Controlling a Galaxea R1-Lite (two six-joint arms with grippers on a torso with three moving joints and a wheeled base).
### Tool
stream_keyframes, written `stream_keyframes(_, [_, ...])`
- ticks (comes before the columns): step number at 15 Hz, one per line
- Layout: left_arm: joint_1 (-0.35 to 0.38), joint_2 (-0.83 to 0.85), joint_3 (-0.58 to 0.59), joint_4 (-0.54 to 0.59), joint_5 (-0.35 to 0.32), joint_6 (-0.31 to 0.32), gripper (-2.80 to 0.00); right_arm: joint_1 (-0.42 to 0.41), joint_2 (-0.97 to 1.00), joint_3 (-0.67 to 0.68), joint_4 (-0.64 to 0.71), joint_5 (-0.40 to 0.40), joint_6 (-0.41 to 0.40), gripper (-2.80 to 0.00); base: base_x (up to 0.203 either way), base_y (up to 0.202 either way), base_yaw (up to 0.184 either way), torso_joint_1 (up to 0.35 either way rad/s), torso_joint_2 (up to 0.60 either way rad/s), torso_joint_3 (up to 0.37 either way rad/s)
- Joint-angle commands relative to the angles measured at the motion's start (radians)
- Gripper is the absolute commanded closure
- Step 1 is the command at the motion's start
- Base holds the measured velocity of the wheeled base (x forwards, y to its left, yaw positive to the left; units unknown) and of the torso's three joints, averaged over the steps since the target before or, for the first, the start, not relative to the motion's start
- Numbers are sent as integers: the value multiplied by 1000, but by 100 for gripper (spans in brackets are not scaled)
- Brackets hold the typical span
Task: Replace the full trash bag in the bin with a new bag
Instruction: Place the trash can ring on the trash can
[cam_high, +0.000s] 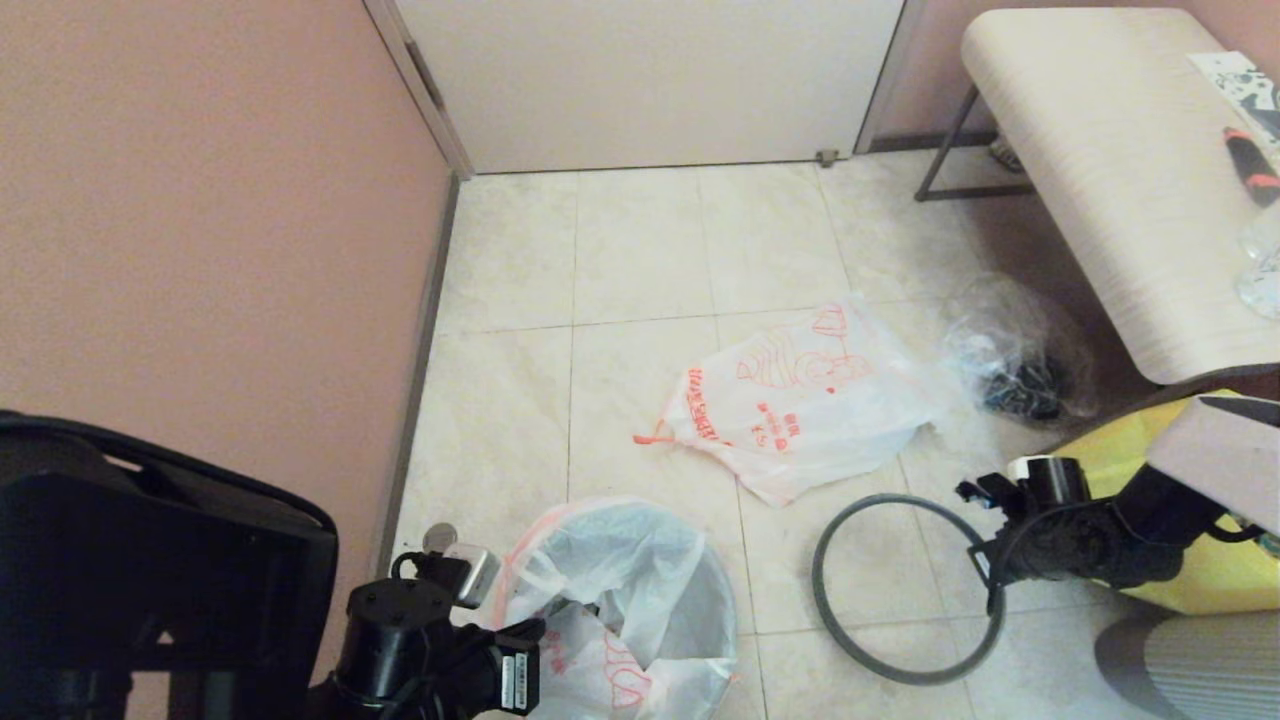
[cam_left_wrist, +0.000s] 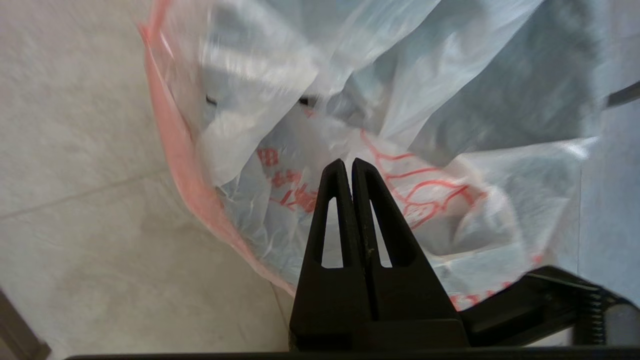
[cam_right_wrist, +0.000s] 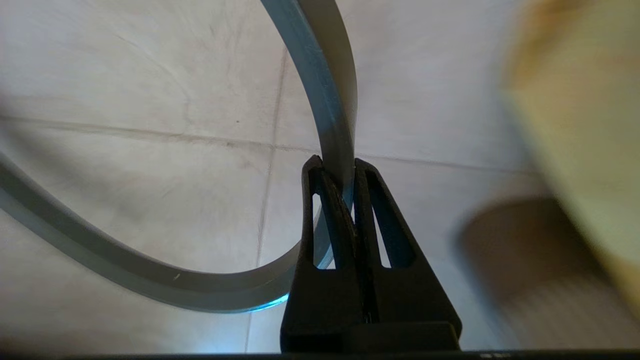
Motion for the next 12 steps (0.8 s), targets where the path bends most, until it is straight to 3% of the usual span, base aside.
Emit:
stream_keyframes(1, [21,58,-11,-9,-17,0,0,16,-260,105,-3,-22,0,0,0,0,0,0,0,0])
stream_keyframes(3, [22,68,-13,-9,-17,-1,0,58,-426,176,34,-74,0,0,0,0,0,0,0,0])
stream_keyframes(7, [36,59,-11,-9,-17,2,0,188,-763,241,238,-182,12,0,0,0,0,0,0,0])
stream_keyframes(11, [30,4,16,-9,-18,2,0,275,-1040,231,401,-242,107,0,0,0,0,0,0,0])
stream_keyframes(12, [25,-10,24,-9,-18,2,0,297,-1084,224,433,-243,181,0,0,0,0,0,0,0])
